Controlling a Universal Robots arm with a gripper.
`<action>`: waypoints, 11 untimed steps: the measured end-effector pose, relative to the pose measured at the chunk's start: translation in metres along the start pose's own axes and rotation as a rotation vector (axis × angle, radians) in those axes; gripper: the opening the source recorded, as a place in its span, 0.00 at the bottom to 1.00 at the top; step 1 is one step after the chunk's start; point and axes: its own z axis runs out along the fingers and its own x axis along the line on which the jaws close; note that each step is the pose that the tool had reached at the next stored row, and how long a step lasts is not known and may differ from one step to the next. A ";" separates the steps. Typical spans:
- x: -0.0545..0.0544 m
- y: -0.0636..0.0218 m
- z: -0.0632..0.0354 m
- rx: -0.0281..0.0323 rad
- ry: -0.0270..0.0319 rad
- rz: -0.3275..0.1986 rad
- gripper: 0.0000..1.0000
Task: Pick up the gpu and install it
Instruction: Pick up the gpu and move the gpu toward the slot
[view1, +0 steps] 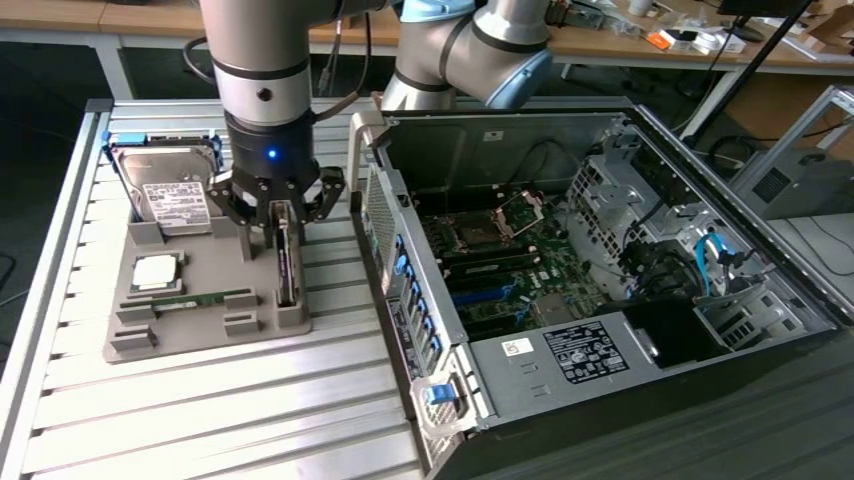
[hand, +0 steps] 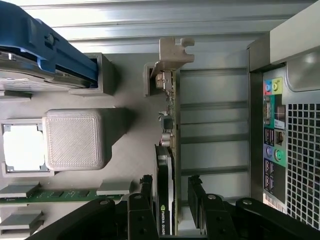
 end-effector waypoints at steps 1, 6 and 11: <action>0.000 0.0002 0.0005 0.0000 0.0000 0.000 0.42; 0.001 0.0057 0.0030 0.0000 0.0000 0.000 0.42; 0.003 0.0072 0.0057 0.0000 0.0001 0.000 0.42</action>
